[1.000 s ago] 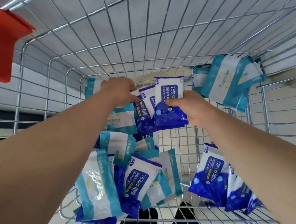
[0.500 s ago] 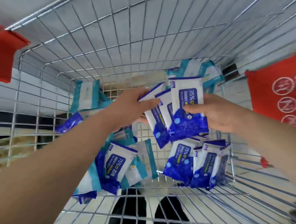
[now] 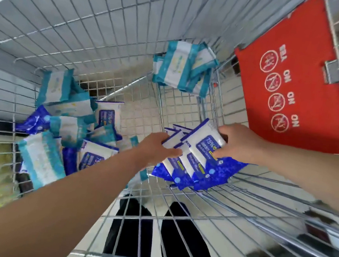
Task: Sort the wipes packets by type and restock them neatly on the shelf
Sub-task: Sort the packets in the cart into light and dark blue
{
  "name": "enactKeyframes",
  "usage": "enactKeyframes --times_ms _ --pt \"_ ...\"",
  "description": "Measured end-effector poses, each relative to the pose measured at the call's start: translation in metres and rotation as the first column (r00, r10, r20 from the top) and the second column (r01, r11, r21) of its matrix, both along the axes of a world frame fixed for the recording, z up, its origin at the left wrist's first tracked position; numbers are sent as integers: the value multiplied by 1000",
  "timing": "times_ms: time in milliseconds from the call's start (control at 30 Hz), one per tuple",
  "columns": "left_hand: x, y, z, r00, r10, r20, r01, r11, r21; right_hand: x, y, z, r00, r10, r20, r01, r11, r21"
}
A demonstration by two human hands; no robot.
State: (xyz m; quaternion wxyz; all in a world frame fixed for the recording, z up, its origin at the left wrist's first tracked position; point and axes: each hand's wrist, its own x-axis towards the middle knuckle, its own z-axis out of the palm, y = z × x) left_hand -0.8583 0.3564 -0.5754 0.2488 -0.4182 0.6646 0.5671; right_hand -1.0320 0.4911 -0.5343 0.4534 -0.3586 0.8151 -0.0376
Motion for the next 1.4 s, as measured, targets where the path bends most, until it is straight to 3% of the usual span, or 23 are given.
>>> enactKeyframes --times_ms 100,233,367,467,567,667,833,933,1033,1167,1267,1400 --pt "-3 5 0 997 -69 22 70 997 -34 7 8 -4 969 231 -81 -226 972 69" --pt "-5 4 0 993 -117 30 116 993 33 12 13 -7 955 264 -134 -253 963 95" --pt "-2 -6 1 1000 -30 3 29 993 111 10 10 -8 958 237 -161 -234 972 35" --pt "0 -3 3 999 -38 2 37 990 137 8 13 -8 921 350 -169 -348 937 42" --pt "-1 2 7 999 -51 -8 52 994 100 8 9 -5 892 420 -169 -404 907 122" --pt "0 -12 17 993 -103 -56 101 994 -34 8 -12 5 855 480 -194 -445 873 199" --pt "18 -77 45 990 -92 -106 53 946 -320 24 -79 24 919 358 -166 -352 934 62" --pt "42 -133 51 997 38 -73 -70 855 -514 47 -128 26 963 256 -86 -265 957 -117" --pt "76 -188 46 973 229 6 -169 736 -655 73 -177 17 984 175 38 -164 966 -200" --pt "98 -229 37 952 264 154 -100 744 -661 107 -230 -6 985 58 165 -16 968 -249" --pt "102 -241 21 934 316 167 -173 809 -562 128 -252 -30 965 -29 261 95 965 -243" --pt "111 -249 0 926 343 160 -200 802 -562 150 -272 -58 968 -55 245 102 977 -187"
